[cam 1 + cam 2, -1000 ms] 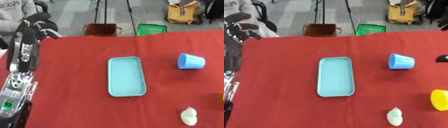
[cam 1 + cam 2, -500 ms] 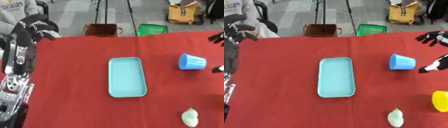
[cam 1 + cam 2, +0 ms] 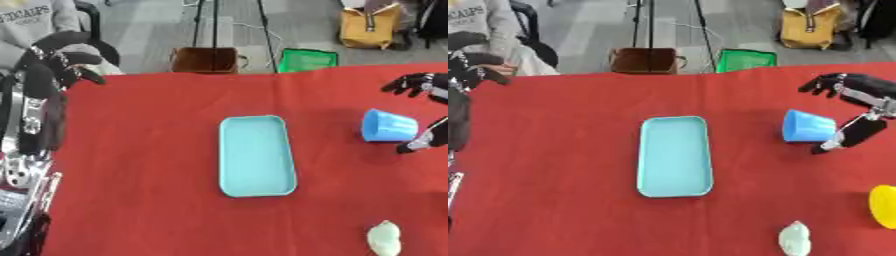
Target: Pick up objects on the table and place them in the box.
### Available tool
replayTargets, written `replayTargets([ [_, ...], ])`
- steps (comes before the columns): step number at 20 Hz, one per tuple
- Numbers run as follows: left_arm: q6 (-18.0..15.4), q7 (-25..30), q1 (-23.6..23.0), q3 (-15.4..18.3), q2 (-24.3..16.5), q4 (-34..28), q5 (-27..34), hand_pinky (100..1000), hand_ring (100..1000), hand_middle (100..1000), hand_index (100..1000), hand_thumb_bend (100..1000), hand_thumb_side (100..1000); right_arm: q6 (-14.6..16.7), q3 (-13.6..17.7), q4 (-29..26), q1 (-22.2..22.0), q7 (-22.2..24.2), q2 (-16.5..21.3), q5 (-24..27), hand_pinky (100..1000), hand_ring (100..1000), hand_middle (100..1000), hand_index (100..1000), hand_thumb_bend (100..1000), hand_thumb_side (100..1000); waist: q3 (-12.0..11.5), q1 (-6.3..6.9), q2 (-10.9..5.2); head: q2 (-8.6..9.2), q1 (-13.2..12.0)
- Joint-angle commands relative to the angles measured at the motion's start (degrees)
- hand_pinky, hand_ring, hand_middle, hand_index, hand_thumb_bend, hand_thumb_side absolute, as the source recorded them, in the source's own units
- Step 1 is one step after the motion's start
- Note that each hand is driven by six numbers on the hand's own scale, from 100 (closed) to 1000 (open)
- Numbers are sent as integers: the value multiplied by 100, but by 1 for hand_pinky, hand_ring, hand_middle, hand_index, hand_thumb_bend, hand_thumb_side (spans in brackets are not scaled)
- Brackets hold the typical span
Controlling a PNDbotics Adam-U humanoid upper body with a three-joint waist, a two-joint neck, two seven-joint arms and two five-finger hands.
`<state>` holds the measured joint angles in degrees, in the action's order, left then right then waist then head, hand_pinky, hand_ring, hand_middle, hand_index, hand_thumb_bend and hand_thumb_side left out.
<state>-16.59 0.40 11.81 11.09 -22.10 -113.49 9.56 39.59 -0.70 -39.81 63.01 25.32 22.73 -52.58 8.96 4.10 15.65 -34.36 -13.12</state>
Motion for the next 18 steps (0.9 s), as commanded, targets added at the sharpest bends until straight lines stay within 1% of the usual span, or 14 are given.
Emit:
replayTargets([
  [1,-28,34,83,-8,-94,-110,23,518,653,738,804,559,765,678,12,-6,172,623,87,-111,756,832,837,908,832,230,-73,-25,-69,114,57],
  [6,-60,58,75,-19,-88,-110,32,517,653,738,805,557,765,689,16,39,184,613,100,-185,754,827,834,907,828,227,-180,-4,-56,161,88],
  [9,-65,66,75,-23,-84,-110,35,517,653,738,805,557,765,697,13,46,177,618,95,-202,753,824,831,906,826,226,-190,5,-55,170,97],
  [10,-65,69,76,-26,-82,-110,35,517,653,738,805,557,765,702,0,41,167,629,98,-226,751,805,816,892,810,225,-182,10,-56,172,97],
  [11,-65,73,77,-29,-80,-110,36,517,653,738,805,557,765,706,-8,33,159,634,99,-253,751,805,816,892,810,225,-177,14,-57,172,96],
  [12,-65,77,76,-32,-80,-110,35,517,653,738,805,556,766,681,-20,28,148,650,126,-340,759,803,809,884,735,154,-169,15,-58,179,100],
  [13,-64,80,75,-35,-79,-110,35,517,653,738,805,556,766,645,-23,25,140,652,140,-459,759,803,809,884,735,154,-165,16,-59,184,104],
  [14,-63,83,73,-37,-79,-110,35,517,653,738,805,555,767,618,-20,31,130,640,148,-576,762,803,808,880,679,186,-161,18,-60,189,105],
  [15,-63,87,69,-39,-77,-110,34,517,653,738,805,555,767,605,-12,47,122,612,151,-682,762,803,808,880,679,186,-158,20,-60,192,105],
  [16,-63,89,67,-41,-76,-110,33,517,653,738,805,555,767,605,-3,65,116,574,150,-769,763,804,808,880,670,211,-157,21,-61,194,106],
  [18,-65,89,67,-40,-76,-110,34,517,653,738,805,555,767,608,9,119,96,500,153,-916,764,803,805,878,665,223,-154,25,-61,199,110],
])
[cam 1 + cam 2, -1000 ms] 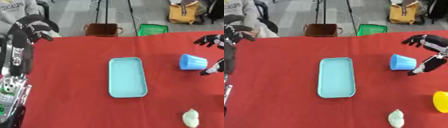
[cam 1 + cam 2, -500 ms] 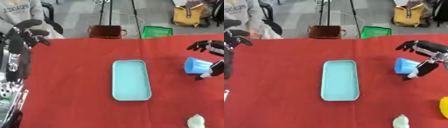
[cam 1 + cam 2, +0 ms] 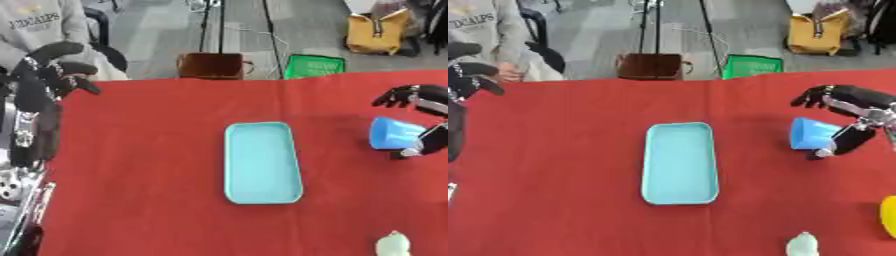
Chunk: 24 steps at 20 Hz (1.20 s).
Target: Pick up objects on the table and place them in the box.
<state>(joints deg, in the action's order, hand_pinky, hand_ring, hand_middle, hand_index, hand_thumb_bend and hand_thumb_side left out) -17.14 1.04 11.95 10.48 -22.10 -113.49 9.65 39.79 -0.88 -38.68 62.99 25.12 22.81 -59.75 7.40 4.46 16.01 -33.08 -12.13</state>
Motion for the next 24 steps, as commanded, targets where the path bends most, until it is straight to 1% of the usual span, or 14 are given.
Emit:
replayTargets([
  [1,-12,24,53,22,-77,-110,26,517,653,738,805,555,767,585,33,38,90,488,144,-269,764,803,805,878,665,223,3,-10,-96,74,13],
  [5,-23,36,55,14,-65,-110,29,517,653,738,805,553,768,575,45,172,31,405,117,-531,765,803,802,874,662,219,-1,14,-87,96,28],
  [9,-28,41,57,12,-58,-110,32,517,653,738,805,553,768,610,54,217,14,302,94,-654,762,798,797,870,649,230,-2,23,-84,102,35],
  [10,-27,41,57,12,-55,-110,33,517,653,738,805,552,769,624,59,218,8,266,87,-660,713,747,768,845,599,232,-1,26,-84,107,33],
  [11,-25,42,54,11,-53,-110,33,517,653,738,805,552,769,645,65,209,-2,209,81,-645,713,747,768,845,599,232,1,28,-84,113,29],
  [12,-24,42,52,11,-52,-110,33,517,653,738,805,552,769,661,66,204,-9,156,79,-632,683,724,756,835,566,222,3,29,-85,115,30],
  [13,-23,42,48,12,-51,-110,32,517,653,738,805,553,769,688,72,181,-8,79,79,-593,660,700,748,827,501,219,7,26,-89,116,30],
  [16,-18,41,41,12,-55,-110,33,517,654,738,805,553,768,777,47,84,9,-89,93,-476,662,696,747,825,506,225,19,13,-102,110,29],
  [18,-9,39,35,13,-62,-110,36,517,654,738,805,555,767,885,10,-76,56,-169,106,-333,665,697,747,825,508,225,33,-7,-118,100,23],
  [22,-1,39,35,15,-71,-110,43,518,654,738,805,557,765,971,-49,-300,118,-151,131,-95,670,701,749,825,514,233,45,-30,-133,91,24],
  [24,6,39,31,16,-93,-110,48,519,654,738,805,558,764,1102,-112,-566,200,-178,155,165,670,700,749,825,514,233,51,-72,-156,72,37],
])
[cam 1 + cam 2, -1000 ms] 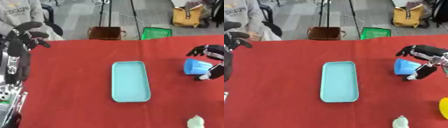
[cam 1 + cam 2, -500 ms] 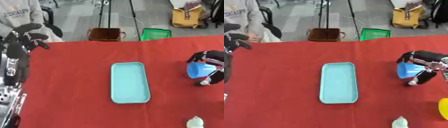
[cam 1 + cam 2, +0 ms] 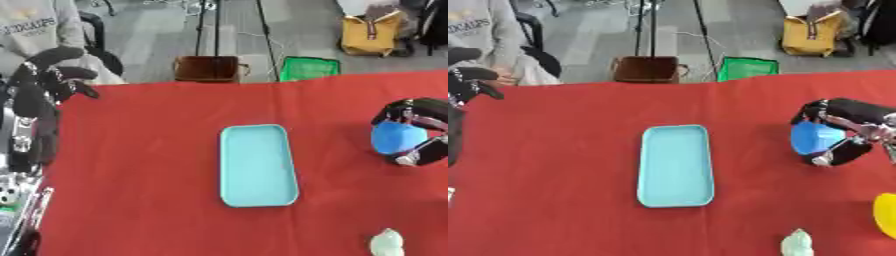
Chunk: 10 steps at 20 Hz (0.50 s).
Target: Pick up objects on the table and place them in the box.
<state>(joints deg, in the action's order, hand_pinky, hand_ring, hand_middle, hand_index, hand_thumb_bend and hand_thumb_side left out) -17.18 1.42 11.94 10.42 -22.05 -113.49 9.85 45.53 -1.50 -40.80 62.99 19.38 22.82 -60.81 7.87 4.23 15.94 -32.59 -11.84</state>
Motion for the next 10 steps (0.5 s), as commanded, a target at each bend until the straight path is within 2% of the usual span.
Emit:
replayTargets([
  [1,13,0,32,22,-106,-110,31,519,654,738,805,559,764,580,-97,-473,228,407,141,397,672,701,750,824,516,230,3,-67,-159,18,10],
  [6,23,12,61,10,-114,-110,59,519,655,738,805,560,763,642,-421,-983,275,661,-6,929,674,701,748,820,518,223,-30,-91,-167,32,36],
  [10,13,20,61,9,-123,-110,77,520,655,738,805,561,760,644,-596,-1116,236,1118,-37,987,702,735,775,843,558,241,-81,-93,-184,44,64],
])
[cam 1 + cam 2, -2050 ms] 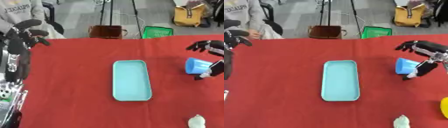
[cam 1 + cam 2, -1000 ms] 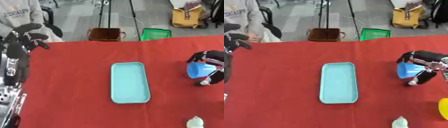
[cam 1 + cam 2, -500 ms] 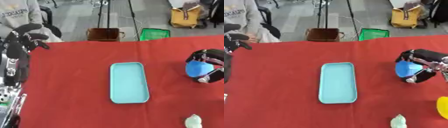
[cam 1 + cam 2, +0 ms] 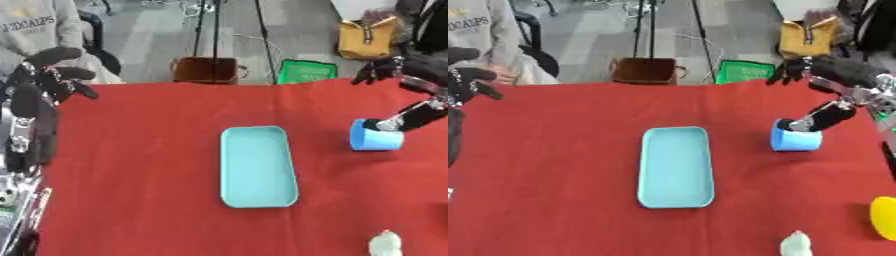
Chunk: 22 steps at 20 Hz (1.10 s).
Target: Pick up objects on the table and place them in the box.
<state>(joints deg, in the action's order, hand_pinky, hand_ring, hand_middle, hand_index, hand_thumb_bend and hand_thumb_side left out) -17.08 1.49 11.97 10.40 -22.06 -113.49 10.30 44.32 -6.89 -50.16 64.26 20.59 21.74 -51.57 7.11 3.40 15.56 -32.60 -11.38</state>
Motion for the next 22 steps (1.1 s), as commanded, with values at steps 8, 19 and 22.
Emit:
replayTargets([
  [8,4,19,39,17,-131,-110,23,520,655,738,806,560,764,282,376,681,-15,1563,350,-795,758,801,811,876,610,240,8,-28,-132,49,5],
  [19,-20,35,36,4,-111,-110,14,519,655,738,806,556,765,162,553,1295,-141,1270,362,-1568,755,794,798,868,593,239,23,36,-117,85,10],
  [22,-30,39,41,-1,-103,-110,16,519,655,738,806,555,766,200,565,1309,-115,1182,328,-1579,752,791,794,866,591,239,-11,51,-101,109,28],
])
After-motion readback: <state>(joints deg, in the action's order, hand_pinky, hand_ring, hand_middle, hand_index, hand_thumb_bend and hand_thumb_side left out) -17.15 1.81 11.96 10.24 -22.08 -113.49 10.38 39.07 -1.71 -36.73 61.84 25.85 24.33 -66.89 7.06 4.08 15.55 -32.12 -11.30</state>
